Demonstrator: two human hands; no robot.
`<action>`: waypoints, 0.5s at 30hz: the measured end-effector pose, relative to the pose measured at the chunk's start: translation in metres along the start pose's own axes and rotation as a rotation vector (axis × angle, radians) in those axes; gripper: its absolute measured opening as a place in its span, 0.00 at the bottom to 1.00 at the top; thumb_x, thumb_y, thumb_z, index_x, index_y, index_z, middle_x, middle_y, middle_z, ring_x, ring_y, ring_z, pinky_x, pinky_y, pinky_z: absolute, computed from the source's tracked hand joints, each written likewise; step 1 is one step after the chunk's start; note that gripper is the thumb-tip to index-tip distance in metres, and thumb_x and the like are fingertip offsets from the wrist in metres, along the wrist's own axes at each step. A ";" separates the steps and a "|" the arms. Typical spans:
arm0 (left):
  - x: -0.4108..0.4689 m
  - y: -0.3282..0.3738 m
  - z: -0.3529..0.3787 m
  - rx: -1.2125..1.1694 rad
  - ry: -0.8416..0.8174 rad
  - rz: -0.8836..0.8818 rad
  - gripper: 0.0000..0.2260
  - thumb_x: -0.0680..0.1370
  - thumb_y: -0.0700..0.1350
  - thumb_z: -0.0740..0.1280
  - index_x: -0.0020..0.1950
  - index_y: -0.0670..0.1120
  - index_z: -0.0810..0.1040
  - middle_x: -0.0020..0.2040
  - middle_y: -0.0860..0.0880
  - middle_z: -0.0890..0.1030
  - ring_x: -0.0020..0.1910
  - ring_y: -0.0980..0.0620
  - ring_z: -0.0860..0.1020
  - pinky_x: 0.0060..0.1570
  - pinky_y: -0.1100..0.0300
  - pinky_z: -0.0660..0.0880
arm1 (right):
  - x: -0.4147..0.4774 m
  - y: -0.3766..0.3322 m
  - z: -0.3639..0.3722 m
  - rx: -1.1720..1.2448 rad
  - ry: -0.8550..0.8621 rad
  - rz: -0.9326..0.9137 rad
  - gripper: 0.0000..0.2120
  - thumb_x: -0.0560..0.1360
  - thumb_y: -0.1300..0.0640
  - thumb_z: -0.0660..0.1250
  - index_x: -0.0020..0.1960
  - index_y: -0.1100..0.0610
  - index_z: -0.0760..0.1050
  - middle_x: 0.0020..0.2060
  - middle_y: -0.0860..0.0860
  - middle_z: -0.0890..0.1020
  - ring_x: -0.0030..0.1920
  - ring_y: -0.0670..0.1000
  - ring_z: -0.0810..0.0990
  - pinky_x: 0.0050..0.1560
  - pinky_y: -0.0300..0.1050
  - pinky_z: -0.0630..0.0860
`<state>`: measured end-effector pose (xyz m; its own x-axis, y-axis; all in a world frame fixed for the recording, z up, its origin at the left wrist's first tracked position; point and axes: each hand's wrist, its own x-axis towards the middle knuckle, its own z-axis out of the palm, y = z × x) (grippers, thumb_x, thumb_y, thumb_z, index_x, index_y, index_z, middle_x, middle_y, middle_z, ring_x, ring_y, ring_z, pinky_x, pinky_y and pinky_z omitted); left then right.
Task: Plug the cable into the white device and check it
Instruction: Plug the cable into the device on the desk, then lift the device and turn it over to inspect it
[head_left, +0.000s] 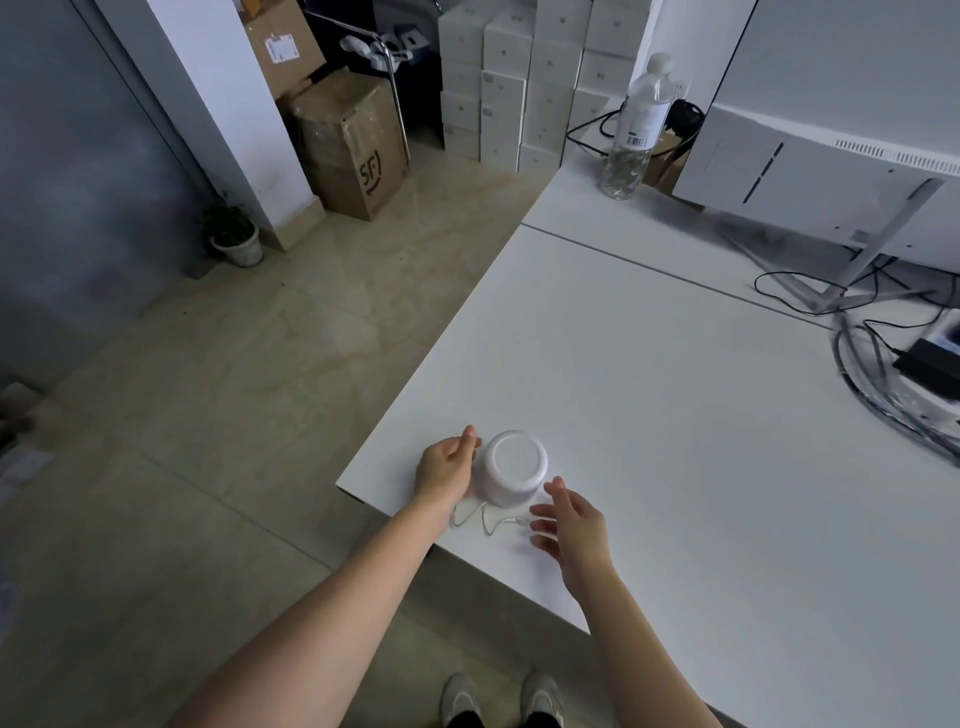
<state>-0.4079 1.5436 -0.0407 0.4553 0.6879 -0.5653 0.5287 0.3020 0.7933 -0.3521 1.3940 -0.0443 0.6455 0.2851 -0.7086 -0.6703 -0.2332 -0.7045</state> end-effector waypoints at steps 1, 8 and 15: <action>-0.001 0.001 0.002 0.049 -0.034 -0.006 0.17 0.78 0.58 0.58 0.50 0.48 0.80 0.51 0.46 0.82 0.53 0.45 0.79 0.56 0.46 0.77 | -0.001 -0.005 0.002 0.006 -0.039 0.023 0.18 0.78 0.47 0.59 0.57 0.61 0.74 0.42 0.59 0.78 0.37 0.56 0.78 0.35 0.45 0.78; -0.010 0.012 0.008 0.161 -0.189 -0.083 0.23 0.78 0.61 0.52 0.64 0.50 0.74 0.61 0.46 0.77 0.61 0.45 0.75 0.62 0.48 0.74 | -0.002 -0.021 0.013 -0.019 -0.171 0.143 0.23 0.76 0.37 0.54 0.61 0.53 0.65 0.53 0.60 0.74 0.46 0.59 0.81 0.34 0.44 0.80; -0.011 0.019 0.009 0.038 -0.184 -0.083 0.21 0.79 0.59 0.54 0.65 0.49 0.74 0.63 0.46 0.77 0.60 0.45 0.76 0.55 0.53 0.78 | 0.001 -0.025 0.012 0.055 -0.180 0.105 0.24 0.77 0.40 0.55 0.65 0.55 0.67 0.60 0.60 0.72 0.54 0.61 0.79 0.43 0.46 0.79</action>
<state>-0.3965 1.5355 -0.0216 0.5304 0.5283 -0.6630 0.5947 0.3255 0.7352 -0.3386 1.4115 -0.0268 0.4987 0.4244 -0.7558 -0.7526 -0.2205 -0.6204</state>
